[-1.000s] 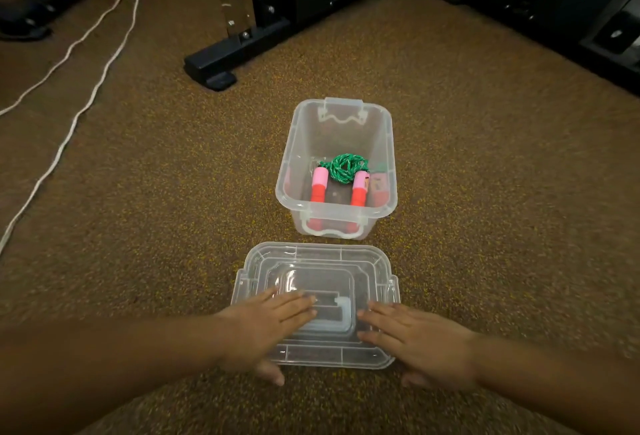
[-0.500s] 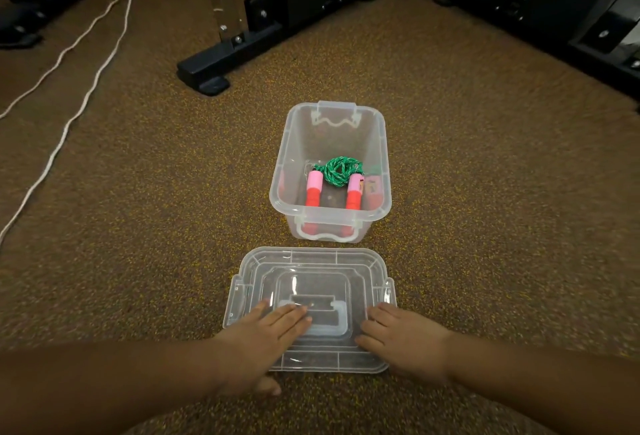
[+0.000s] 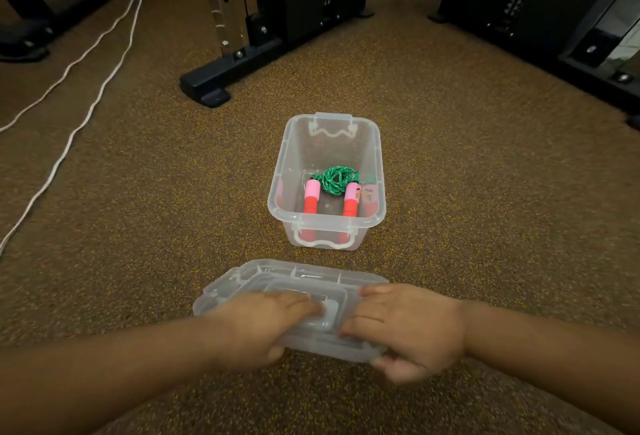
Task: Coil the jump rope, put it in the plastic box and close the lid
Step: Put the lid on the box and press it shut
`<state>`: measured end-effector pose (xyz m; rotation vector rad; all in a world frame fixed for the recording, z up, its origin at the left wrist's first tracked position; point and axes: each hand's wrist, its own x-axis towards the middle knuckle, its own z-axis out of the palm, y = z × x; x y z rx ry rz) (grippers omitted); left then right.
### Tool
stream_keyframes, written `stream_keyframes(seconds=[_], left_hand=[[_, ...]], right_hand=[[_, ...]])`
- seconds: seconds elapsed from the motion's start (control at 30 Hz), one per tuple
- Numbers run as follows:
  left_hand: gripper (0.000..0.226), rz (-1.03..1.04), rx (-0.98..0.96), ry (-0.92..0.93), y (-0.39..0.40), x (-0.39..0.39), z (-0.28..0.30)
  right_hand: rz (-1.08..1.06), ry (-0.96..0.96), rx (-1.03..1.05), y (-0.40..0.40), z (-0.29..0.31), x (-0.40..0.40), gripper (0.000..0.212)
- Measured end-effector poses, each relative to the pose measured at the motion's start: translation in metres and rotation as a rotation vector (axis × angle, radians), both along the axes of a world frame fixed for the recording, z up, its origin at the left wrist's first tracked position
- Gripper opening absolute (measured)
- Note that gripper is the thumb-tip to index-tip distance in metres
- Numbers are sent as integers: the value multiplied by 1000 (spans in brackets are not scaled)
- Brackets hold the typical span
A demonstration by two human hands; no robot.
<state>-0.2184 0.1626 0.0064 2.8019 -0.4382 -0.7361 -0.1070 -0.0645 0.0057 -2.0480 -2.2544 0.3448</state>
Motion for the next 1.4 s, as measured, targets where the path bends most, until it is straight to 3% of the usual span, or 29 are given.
stream_keyframes(seconds=[0.13,0.23,0.37,0.43,0.53,0.67,0.83,0.97,1.07,1.17,1.4], left_hand=[[52,47,-104,46,16,22,38],[27,181,-295,165,25,33,61],[22,387,-608,263,37,43,81],[25,487,-712,306,43,45,86],[51,605,-875,372,50,45,84],[58,695,-1220,433,51,41,73],[71,824,-1530,354,46,48,72],[51,1031,-1559,163,43,66,82],[40,1159,-1539,-29,39,78,83],[34,1148,-1450,-128,38,90,83],[33,1077,-1269,-151,43,122,80]], right_hand=[[-78,58,45,0,16,14,47],[-259,142,122,-3,31,33,64],[-529,531,353,-10,42,50,76],[-653,765,478,-12,47,51,76],[-755,944,569,-16,50,45,75],[-859,1014,581,-17,46,29,71],[-917,1061,567,-6,39,12,56],[-985,1070,686,17,56,21,38],[-1077,1147,773,35,69,36,36],[-1210,1225,806,50,72,51,31],[-1442,1349,781,68,66,83,21]])
